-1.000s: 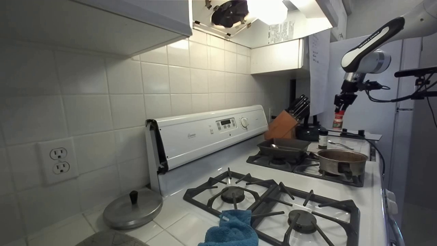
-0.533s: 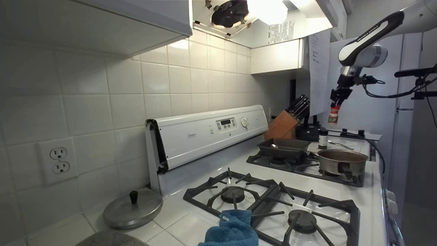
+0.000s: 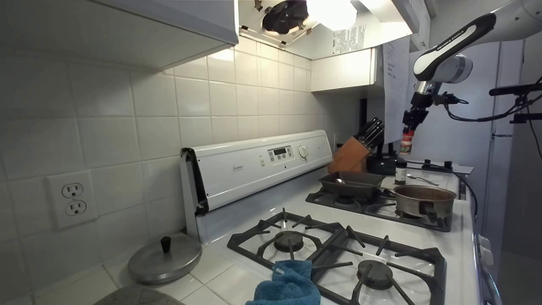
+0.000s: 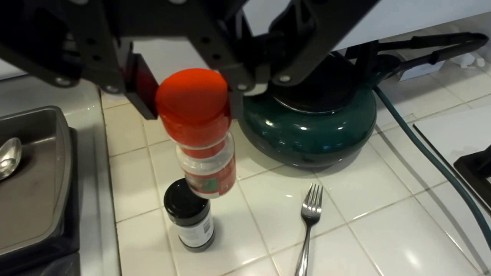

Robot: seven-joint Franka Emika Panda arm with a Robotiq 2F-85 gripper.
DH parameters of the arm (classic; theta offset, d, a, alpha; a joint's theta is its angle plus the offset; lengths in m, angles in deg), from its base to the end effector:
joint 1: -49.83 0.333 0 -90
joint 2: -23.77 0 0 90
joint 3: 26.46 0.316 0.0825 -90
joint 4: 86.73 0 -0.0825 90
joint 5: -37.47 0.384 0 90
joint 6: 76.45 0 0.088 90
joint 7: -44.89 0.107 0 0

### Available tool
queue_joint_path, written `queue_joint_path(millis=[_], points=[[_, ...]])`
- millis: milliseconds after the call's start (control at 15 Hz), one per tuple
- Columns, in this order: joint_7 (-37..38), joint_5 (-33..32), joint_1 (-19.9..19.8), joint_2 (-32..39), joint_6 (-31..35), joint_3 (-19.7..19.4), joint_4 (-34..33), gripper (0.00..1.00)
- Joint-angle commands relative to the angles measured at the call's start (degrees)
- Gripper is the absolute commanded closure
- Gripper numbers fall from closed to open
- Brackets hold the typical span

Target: Stack up the spice bottles

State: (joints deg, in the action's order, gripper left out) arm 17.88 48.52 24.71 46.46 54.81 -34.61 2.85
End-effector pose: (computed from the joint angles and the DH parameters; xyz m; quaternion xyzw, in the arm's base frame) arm 0.5973 -0.3697 0.4535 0.9798 -0.0943 0.1725 0.0354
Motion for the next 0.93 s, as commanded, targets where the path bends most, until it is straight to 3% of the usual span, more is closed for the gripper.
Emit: queue_joint_path(millis=[0,867], points=[[-1.80,0.34,-0.11,1.33,-1.03,0.64,-1.14,0.77],[-2.55,1.29,-0.54,1.94,-1.69,1.72,-0.89,0.77]])
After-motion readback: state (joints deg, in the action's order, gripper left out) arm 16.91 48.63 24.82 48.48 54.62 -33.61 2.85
